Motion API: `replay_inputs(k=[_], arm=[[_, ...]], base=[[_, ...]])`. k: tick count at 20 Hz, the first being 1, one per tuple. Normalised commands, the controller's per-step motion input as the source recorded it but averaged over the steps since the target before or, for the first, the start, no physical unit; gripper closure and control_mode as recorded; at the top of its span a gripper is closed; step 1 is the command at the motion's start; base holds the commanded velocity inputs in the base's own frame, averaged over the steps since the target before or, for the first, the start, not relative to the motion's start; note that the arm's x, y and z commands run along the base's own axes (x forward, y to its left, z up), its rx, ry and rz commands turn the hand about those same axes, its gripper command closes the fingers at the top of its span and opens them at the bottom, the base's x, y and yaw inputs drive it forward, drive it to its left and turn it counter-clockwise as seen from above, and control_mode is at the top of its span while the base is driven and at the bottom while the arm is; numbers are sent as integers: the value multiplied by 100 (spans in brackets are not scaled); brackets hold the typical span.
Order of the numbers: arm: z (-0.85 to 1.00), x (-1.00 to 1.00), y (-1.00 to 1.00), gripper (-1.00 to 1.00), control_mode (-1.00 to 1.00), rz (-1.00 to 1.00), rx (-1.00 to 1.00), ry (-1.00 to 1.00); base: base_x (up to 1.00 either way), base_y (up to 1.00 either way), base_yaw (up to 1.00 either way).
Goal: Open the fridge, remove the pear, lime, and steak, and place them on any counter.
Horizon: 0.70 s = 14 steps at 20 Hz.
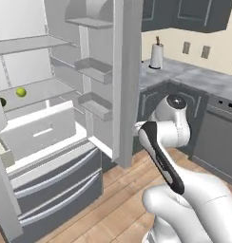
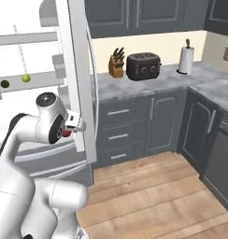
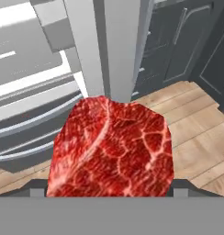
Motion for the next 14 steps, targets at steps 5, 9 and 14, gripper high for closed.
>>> replay_inputs(k=[5,9,14], arm=[[0,0,0,100,100,0,0,0],[0,0,0,100,100,0,0,0],[0,0,0,100,100,0,0,0]], base=[[-77,-2,-75],[-42,-23,-75],[51,-8,-58]])
